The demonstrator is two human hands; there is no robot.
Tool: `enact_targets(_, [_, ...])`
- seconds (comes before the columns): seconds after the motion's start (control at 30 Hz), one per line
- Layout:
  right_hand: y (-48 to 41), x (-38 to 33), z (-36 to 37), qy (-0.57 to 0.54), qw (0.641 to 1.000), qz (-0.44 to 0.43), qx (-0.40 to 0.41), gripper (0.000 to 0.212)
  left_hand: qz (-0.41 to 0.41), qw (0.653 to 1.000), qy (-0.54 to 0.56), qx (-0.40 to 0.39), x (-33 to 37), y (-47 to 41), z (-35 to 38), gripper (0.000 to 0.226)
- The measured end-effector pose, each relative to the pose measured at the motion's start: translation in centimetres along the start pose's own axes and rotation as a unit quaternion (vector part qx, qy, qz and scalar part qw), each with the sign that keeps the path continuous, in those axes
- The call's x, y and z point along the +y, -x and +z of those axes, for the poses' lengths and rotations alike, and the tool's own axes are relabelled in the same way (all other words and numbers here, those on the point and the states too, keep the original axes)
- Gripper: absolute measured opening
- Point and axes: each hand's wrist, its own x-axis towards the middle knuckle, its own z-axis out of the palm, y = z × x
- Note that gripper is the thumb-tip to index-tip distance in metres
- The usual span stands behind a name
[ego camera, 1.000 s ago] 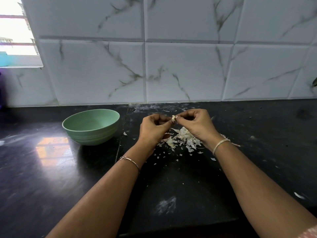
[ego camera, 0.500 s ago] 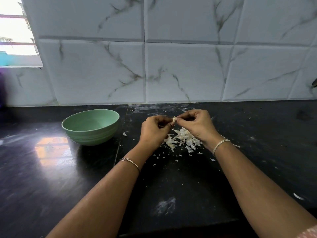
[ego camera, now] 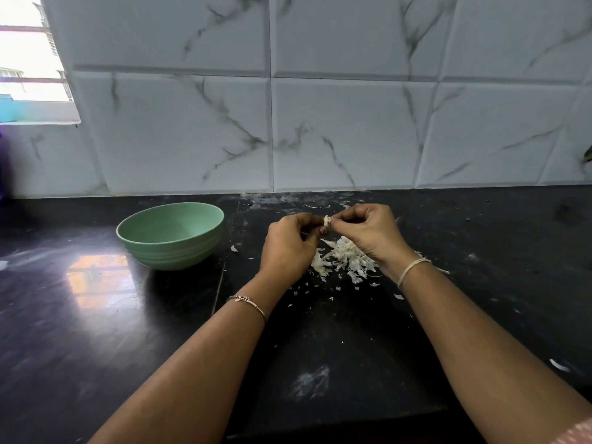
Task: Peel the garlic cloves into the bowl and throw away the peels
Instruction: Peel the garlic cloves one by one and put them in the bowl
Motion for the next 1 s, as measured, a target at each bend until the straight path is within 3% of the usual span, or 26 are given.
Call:
enact_targets(0.27, [0.2, -0.3, 0.1, -0.019, 1.000, 0.007, -0.004, 0.016, 0.007, 1.000, -0.005, 0.007, 0.1, 0.0, 0.0, 0.012])
enact_targets(0.53, [0.2, -0.4, 0.1, -0.040, 0.999, 0.010, -0.008, 0.010, -0.004, 1.000, 0.021, 0.008, 0.0, -0.2, -0.1, 0.013])
enact_targets(0.83, [0.3, -0.6, 0.2, -0.070, 0.996, 0.059, 0.002, 0.005, 0.004, 1.000, 0.008, -0.005, 0.2, 0.0, 0.4, 0.020])
enact_targets(1.0, [0.4, -1.0, 0.3, -0.109, 0.989, 0.097, 0.006, 0.008, -0.026, 0.997, 0.073, 0.010, 0.4, 0.0, 0.2, 0.018])
